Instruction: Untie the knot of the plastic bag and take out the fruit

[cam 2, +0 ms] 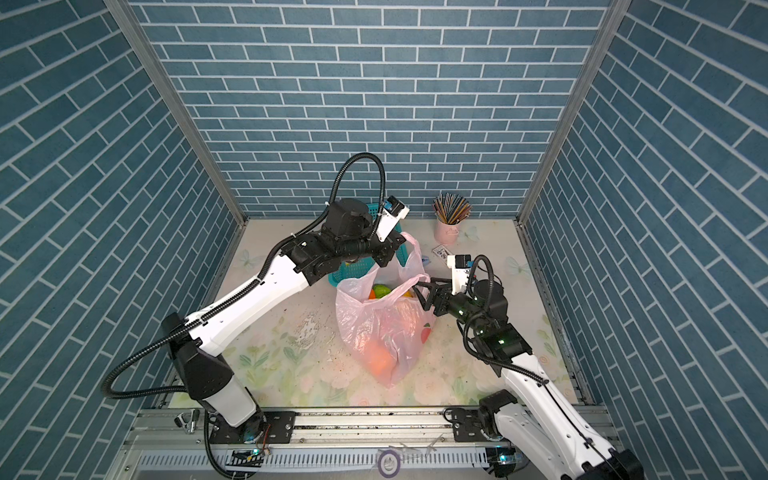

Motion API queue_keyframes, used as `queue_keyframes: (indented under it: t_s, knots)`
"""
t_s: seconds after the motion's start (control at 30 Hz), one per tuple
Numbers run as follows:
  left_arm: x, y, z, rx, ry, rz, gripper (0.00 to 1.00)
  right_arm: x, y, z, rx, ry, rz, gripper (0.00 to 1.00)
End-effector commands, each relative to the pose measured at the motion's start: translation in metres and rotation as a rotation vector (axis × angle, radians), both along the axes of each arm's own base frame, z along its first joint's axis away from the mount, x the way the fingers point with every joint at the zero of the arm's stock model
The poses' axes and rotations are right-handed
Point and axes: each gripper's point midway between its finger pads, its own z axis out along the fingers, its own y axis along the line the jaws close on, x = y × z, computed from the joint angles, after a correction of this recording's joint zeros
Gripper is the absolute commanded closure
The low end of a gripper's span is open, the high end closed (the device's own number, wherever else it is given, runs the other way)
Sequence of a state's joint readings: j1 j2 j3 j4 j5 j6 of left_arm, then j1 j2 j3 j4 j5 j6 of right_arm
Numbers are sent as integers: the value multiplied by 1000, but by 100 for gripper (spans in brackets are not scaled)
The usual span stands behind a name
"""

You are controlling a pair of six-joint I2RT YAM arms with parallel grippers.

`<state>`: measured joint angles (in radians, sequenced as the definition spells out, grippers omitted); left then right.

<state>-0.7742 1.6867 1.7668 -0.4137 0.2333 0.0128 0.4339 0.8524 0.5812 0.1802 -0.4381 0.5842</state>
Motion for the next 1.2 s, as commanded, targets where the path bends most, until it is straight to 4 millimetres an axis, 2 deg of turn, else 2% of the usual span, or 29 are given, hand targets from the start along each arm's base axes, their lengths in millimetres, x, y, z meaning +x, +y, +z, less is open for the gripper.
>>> queue_keyframes:
  t_s: [0.0, 0.03, 0.1, 0.27, 0.37, 0.47, 0.7, 0.97, 1.17]
  knots:
    - [4, 9, 17, -107, 78, 31, 96, 2, 16, 38, 67, -112, 78, 34]
    - [9, 14, 16, -110, 86, 60, 96, 0, 21, 38, 73, -102, 109, 43]
    - [24, 29, 13, -122, 115, 137, 98, -7, 32, 37, 87, -66, 187, 68]
    - [61, 62, 7, -163, 160, 297, 100, -37, 54, 21, 39, 58, 280, 98]
    - [78, 72, 2, -173, 178, 348, 100, -71, 66, 9, 7, 111, 346, 100]
    - [89, 73, -1, -183, 183, 356, 100, -101, 75, -5, -14, 166, 421, 100]
    - [108, 75, 5, -165, 136, 383, 100, -160, 92, -65, -111, 377, 544, 100]
    - [121, 77, 16, -152, 104, 405, 99, -213, 115, -144, -308, 531, 662, 100]
    - [122, 81, 20, -128, 106, 417, 94, -244, 125, -181, -421, 617, 737, 100]
